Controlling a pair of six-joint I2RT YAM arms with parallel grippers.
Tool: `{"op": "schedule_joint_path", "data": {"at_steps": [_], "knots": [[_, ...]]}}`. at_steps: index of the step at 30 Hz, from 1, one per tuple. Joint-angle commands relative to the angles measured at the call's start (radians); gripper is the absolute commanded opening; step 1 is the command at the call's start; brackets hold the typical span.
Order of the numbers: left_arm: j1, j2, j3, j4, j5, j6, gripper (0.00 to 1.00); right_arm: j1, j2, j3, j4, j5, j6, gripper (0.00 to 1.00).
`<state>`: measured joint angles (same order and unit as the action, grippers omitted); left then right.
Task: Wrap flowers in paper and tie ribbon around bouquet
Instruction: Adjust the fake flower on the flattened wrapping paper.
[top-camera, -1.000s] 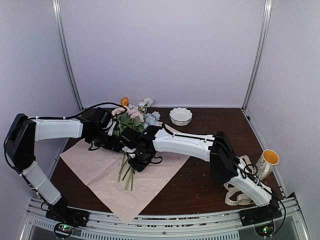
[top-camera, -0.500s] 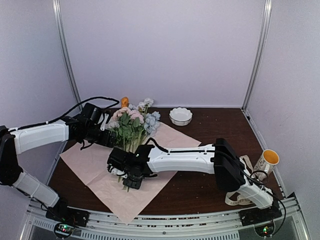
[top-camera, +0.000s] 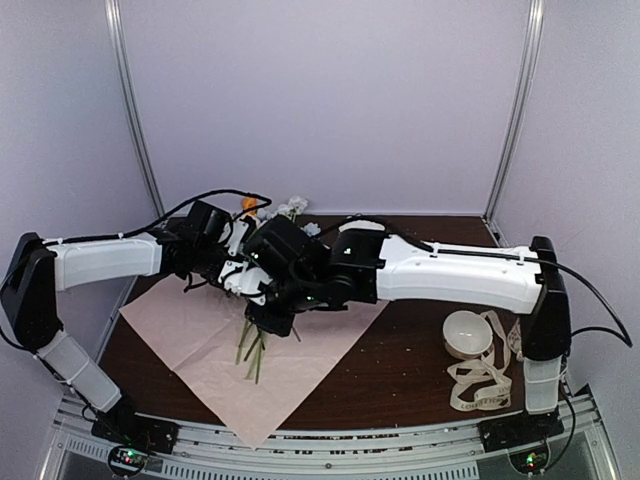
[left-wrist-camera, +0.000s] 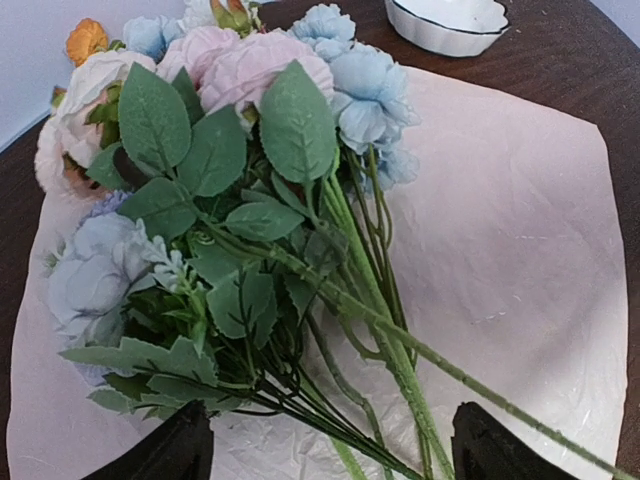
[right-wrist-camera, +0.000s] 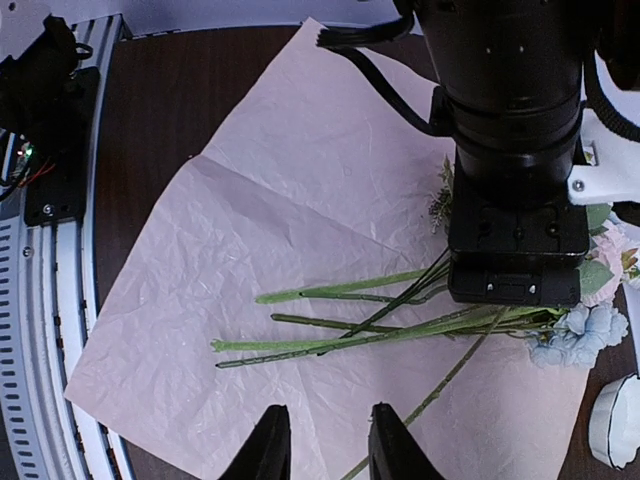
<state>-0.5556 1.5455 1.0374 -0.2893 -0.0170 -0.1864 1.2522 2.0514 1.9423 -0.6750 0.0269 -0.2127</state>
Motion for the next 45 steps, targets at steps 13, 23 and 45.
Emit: {"op": "schedule_joint_path", "data": {"at_steps": [13, 23, 45], "knots": [[-0.043, 0.051, 0.133, -0.008, -0.022, 0.082, 0.85, -0.156, -0.233, -0.226, 0.135, -0.351, 0.186, 0.33], [-0.044, 0.280, 0.381, -0.212, -0.155, -0.144, 0.93, -0.363, -0.381, -0.533, 0.337, -0.331, 0.470, 0.34], [-0.045, 0.209, 0.137, -0.179, -0.123, -0.159, 0.80, -0.362, -0.339, -0.637, 0.370, -0.331, 0.486, 0.35]]}}
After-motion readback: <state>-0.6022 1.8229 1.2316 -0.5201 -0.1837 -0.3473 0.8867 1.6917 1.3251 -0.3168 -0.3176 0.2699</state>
